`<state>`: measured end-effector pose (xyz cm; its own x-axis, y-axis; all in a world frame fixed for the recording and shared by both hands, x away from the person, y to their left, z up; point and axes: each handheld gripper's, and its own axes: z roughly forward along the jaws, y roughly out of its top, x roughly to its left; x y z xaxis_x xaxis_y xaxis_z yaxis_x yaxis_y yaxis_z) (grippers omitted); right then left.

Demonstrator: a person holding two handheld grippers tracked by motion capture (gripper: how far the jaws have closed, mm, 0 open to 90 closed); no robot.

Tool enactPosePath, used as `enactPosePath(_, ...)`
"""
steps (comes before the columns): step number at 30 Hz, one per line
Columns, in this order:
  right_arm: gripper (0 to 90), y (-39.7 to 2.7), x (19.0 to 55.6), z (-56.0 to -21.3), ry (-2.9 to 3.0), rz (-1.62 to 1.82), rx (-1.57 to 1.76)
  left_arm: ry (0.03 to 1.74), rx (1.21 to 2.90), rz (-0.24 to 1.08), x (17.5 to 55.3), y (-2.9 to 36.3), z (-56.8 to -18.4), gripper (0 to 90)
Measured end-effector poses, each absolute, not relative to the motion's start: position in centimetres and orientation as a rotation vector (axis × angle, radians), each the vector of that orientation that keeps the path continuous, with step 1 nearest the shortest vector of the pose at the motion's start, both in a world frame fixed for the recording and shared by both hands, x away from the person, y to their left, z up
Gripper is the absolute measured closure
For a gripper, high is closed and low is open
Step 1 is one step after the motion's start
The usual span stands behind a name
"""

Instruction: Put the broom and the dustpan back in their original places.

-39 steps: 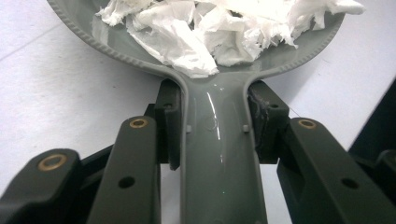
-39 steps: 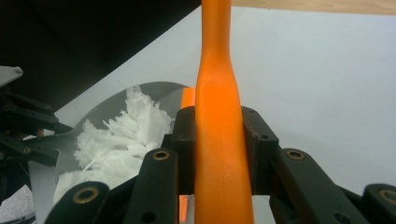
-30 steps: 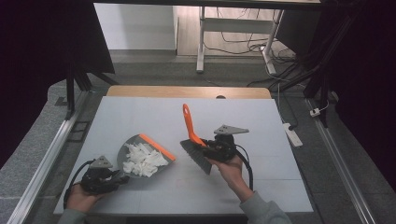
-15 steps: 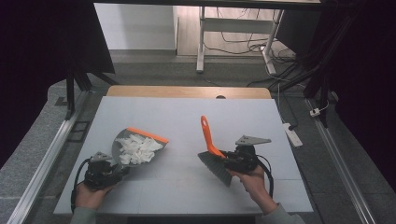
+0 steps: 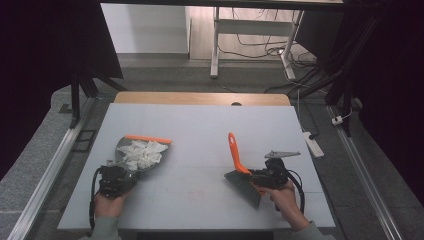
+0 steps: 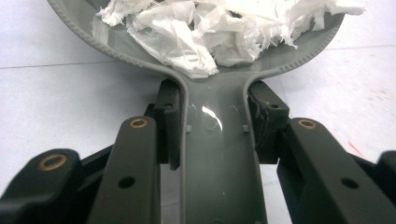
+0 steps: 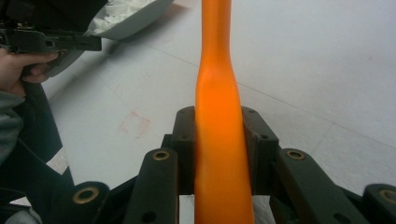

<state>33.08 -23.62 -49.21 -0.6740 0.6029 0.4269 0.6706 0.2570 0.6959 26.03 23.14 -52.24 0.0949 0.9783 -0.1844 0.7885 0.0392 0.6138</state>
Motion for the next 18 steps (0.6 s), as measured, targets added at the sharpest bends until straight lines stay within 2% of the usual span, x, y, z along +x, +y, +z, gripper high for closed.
enactPosePath(10,68.0,-24.4,35.0,-50.1,-2.482,-1.293,-1.348,1.756,1.814,0.402,26.9,22.5,-53.2,60.7)
enactPosePath(14,66.2,-24.4,35.3,-50.2,-2.544,-1.267,-1.345,1.742,1.806,0.383,26.9,22.6,-53.1,46.8)
enactPosePath(18,59.8,-24.2,35.4,-50.1,-2.643,-1.215,-1.369,1.712,1.822,0.387,26.7,22.7,-52.9,33.1)
